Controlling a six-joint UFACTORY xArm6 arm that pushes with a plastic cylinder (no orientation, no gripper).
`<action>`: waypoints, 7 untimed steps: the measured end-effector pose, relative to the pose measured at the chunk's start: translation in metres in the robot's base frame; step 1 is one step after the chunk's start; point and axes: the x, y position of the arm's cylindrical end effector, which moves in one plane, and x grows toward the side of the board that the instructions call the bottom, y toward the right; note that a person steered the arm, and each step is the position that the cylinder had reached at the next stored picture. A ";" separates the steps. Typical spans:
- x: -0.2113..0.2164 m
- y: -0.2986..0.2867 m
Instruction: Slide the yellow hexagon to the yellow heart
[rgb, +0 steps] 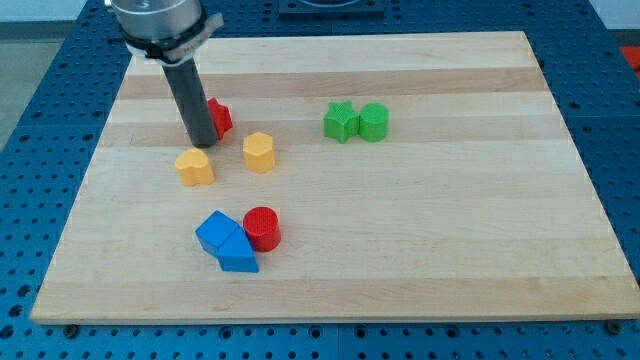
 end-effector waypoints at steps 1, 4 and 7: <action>-0.007 0.009; -0.004 0.085; 0.032 0.061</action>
